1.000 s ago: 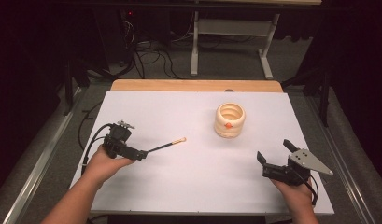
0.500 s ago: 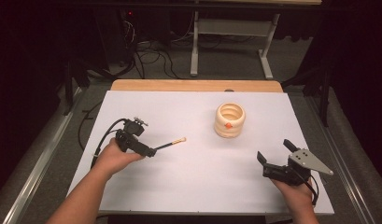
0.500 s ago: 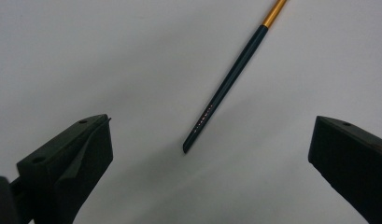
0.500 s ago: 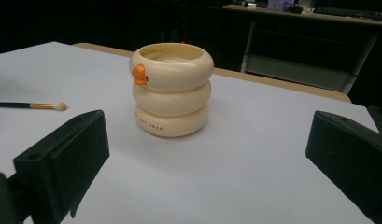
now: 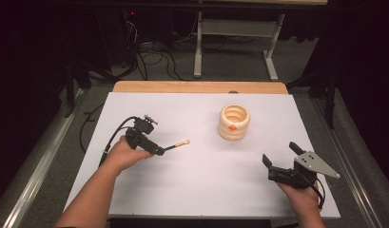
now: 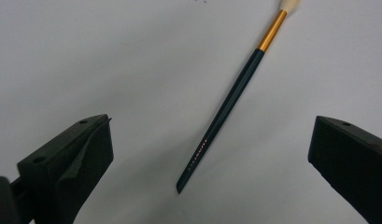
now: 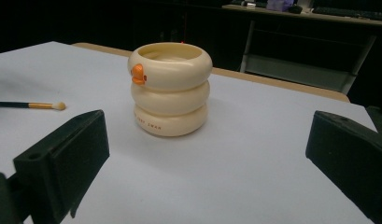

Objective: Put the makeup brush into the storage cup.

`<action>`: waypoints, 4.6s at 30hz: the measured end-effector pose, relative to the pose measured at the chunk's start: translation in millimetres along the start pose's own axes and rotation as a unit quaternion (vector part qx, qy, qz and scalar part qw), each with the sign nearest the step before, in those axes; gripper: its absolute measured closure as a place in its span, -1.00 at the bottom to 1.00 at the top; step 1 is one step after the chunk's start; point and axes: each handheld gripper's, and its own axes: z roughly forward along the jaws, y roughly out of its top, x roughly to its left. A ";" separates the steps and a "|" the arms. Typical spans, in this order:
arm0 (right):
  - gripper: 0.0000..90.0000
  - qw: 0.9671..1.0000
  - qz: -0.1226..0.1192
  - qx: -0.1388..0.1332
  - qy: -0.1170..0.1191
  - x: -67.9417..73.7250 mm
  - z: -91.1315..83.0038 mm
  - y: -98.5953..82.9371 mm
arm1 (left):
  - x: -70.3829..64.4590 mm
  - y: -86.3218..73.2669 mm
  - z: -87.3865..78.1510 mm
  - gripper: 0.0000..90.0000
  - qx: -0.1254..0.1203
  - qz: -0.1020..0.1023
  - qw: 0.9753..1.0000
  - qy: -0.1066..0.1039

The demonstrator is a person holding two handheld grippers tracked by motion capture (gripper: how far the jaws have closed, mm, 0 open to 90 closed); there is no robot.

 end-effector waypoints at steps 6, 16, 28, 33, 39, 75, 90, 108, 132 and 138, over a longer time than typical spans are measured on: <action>-0.98 1.000 0.000 0.000 -0.001 -0.7 -0.2 -0.2 | 2.5 2.4 4.8 -0.95 0.001 -0.006 1.000 -0.003; -0.98 1.000 0.001 0.001 -0.001 -0.4 0.5 -0.7 | 1.4 2.7 11.6 -0.51 0.004 0.006 1.000 -0.014; -0.98 1.000 0.002 0.001 -0.003 -1.2 0.6 -1.0 | 1.9 2.0 15.7 0.12 0.013 0.023 0.999 -0.020; -0.98 1.000 0.002 0.002 -0.001 -1.0 0.7 -1.1 | 0.3 2.7 17.5 0.24 0.019 0.034 0.999 -0.026; -0.98 1.000 0.006 0.001 0.000 -0.7 1.0 -0.9 | 0.6 3.2 19.5 0.34 0.022 0.036 0.999 -0.023; -0.98 1.000 0.009 -0.001 0.006 0.4 1.6 -0.6 | -8.5 9.4 29.1 0.65 0.057 0.081 0.995 0.001; -0.98 1.000 0.010 -0.001 0.006 0.4 1.7 -0.6 | -6.6 12.0 30.0 0.80 0.064 0.080 0.995 0.000; -0.98 1.000 0.004 0.000 0.005 0.7 2.1 -0.6 | -4.4 13.2 30.5 0.85 0.068 0.052 0.996 -0.006; -0.98 1.000 0.005 0.000 0.005 0.1 2.8 -1.3 | -3.9 13.4 30.3 0.87 0.068 0.047 0.997 -0.006; -0.98 1.000 0.009 0.001 0.003 -0.6 2.0 -1.2 | -4.2 13.6 29.9 0.87 0.067 0.046 0.997 -0.004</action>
